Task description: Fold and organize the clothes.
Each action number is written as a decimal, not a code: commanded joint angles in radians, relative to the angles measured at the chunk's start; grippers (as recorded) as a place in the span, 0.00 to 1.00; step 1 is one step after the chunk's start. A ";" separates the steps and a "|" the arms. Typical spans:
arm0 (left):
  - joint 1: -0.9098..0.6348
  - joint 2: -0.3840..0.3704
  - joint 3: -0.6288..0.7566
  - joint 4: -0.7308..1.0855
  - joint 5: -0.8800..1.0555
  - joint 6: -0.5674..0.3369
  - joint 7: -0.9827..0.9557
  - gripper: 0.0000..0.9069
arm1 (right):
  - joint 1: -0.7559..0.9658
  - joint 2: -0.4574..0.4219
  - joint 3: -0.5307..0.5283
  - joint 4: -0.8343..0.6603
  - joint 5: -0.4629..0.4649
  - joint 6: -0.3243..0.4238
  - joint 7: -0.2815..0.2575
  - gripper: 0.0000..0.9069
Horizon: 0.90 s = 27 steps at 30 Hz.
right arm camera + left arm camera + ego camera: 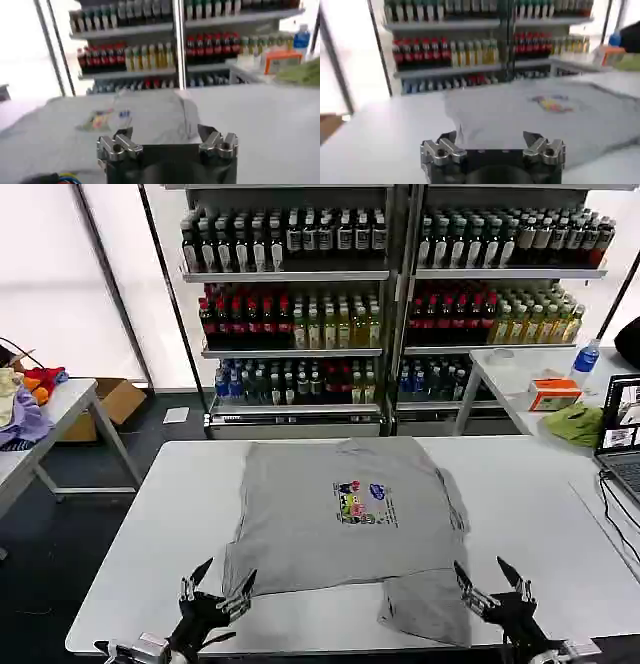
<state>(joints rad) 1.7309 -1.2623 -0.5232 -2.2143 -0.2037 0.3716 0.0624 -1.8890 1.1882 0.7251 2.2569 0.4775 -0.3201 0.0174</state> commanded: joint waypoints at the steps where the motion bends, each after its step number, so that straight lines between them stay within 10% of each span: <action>1: 0.037 0.058 0.029 0.018 -0.063 0.163 -0.083 1.00 | -0.122 -0.021 -0.059 0.071 -0.016 -0.136 0.142 1.00; 17: -0.131 0.004 0.009 0.105 -0.129 0.155 -0.131 0.94 | -0.018 0.037 -0.160 0.023 -0.032 -0.159 0.169 0.97; 19: -0.131 -0.002 0.013 0.115 -0.127 0.154 -0.132 0.80 | -0.012 0.040 -0.166 0.019 -0.031 -0.162 0.175 0.61; 20: -0.129 -0.005 0.016 0.118 -0.125 0.153 -0.134 0.54 | -0.011 0.041 -0.168 0.015 -0.031 -0.161 0.174 0.03; 22: -0.117 -0.011 0.026 0.121 -0.122 0.153 -0.134 0.31 | -0.010 0.045 -0.175 0.009 -0.027 -0.162 0.180 0.00; 27: -0.095 -0.027 0.036 0.121 -0.102 0.143 -0.130 0.09 | -0.011 0.050 -0.179 0.002 -0.005 -0.157 0.179 0.00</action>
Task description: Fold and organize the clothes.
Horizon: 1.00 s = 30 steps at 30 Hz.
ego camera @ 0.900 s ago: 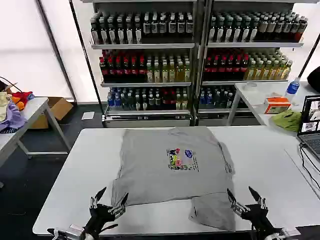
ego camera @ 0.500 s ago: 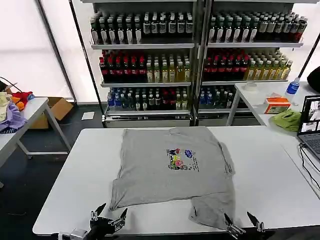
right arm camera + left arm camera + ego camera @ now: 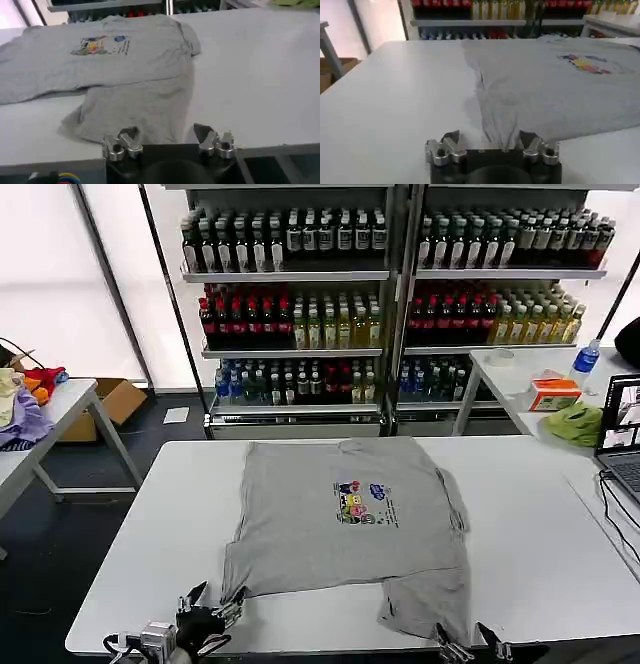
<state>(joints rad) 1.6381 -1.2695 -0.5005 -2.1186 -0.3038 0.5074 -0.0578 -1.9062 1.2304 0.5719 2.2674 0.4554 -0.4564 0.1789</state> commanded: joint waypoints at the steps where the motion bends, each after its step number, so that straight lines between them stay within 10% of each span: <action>1: 0.002 -0.021 0.014 0.025 -0.001 0.004 -0.009 0.03 | 0.007 0.008 -0.026 -0.006 0.018 -0.019 0.017 0.00; 12: 0.034 -0.036 0.038 0.001 0.044 -0.024 0.015 0.01 | 0.022 0.010 -0.011 0.003 0.043 -0.005 0.010 0.00; 30: 0.174 -0.020 -0.062 -0.201 0.023 -0.035 -0.011 0.01 | -0.258 -0.004 0.080 0.154 0.070 0.274 -0.171 0.00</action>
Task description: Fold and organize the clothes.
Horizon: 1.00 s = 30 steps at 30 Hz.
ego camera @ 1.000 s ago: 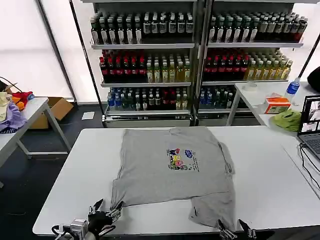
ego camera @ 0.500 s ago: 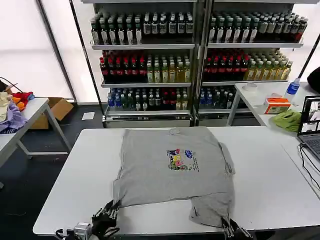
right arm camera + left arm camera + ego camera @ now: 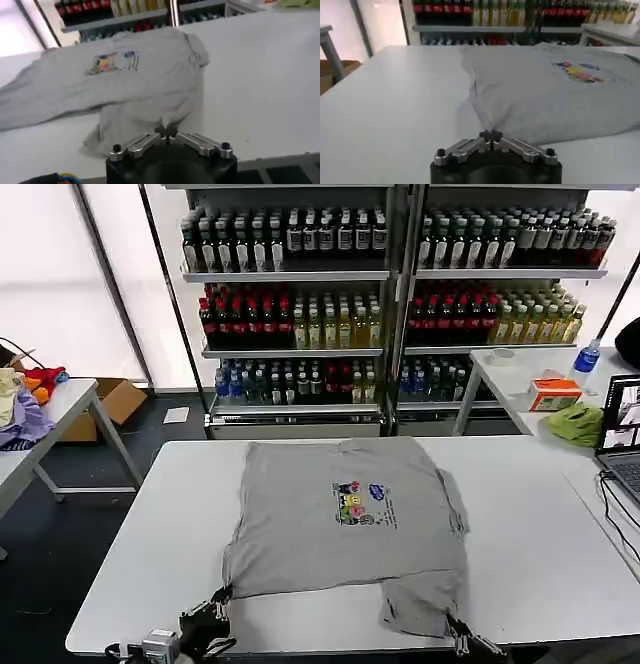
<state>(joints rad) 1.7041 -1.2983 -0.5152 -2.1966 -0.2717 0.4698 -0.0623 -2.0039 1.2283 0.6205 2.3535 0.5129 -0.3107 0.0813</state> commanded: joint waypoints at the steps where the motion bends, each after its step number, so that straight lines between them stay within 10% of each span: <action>1: 0.113 0.011 -0.049 -0.123 -0.011 0.006 -0.008 0.01 | -0.167 -0.003 0.033 0.075 0.019 0.138 -0.080 0.00; 11: -0.001 0.113 -0.076 -0.167 -0.209 0.092 -0.034 0.01 | 0.134 -0.030 -0.001 0.047 0.129 0.180 -0.029 0.00; 30: -0.633 0.198 0.072 0.407 -0.410 0.076 0.041 0.01 | 0.866 0.018 -0.235 -0.535 0.018 0.112 0.087 0.00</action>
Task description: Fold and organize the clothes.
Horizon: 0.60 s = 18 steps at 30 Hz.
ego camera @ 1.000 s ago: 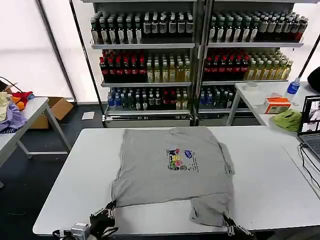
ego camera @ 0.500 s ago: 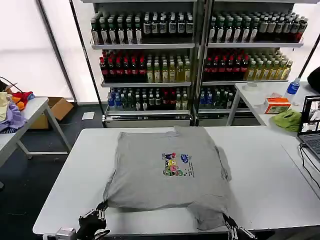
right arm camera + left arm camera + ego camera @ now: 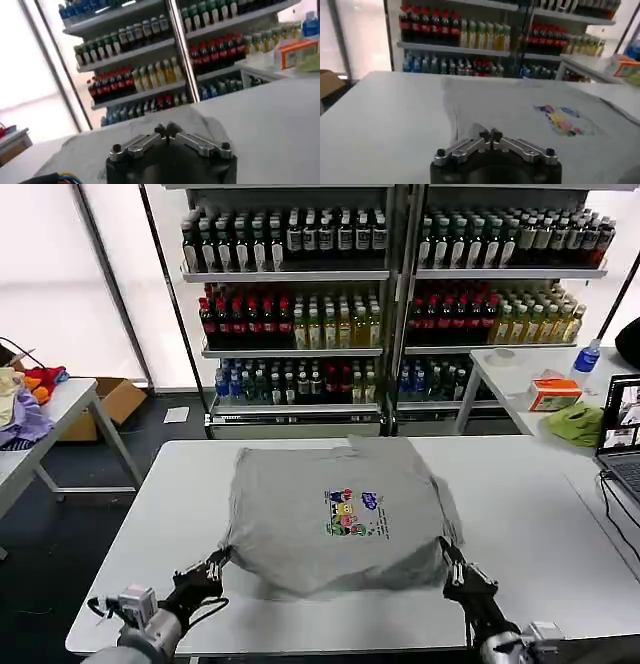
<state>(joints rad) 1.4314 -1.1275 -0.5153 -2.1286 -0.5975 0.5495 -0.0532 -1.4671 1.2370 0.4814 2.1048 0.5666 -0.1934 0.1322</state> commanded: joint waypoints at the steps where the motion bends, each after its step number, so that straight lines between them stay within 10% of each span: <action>1: -0.373 0.024 0.074 0.353 -0.082 -0.005 0.031 0.01 | 0.344 0.012 -0.107 -0.304 -0.040 -0.006 0.041 0.00; 9: -0.458 -0.017 0.085 0.529 -0.047 -0.010 0.018 0.01 | 0.499 0.049 -0.158 -0.491 -0.097 -0.033 0.053 0.00; 11: -0.456 -0.022 0.078 0.541 -0.030 -0.009 0.020 0.59 | 0.509 0.052 -0.161 -0.489 -0.088 -0.064 0.050 0.99; 12: -0.449 -0.023 0.069 0.545 -0.030 -0.009 0.019 0.94 | 0.512 0.055 -0.161 -0.486 -0.092 -0.067 0.047 1.00; 18: -0.335 -0.017 0.036 0.402 -0.004 -0.009 0.019 1.00 | 0.376 -0.002 -0.133 -0.319 -0.075 -0.162 0.025 1.00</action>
<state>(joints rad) 1.0830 -1.1445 -0.4600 -1.7306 -0.6294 0.5413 -0.0378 -1.0955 1.2614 0.3638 1.7643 0.4985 -0.2712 0.1602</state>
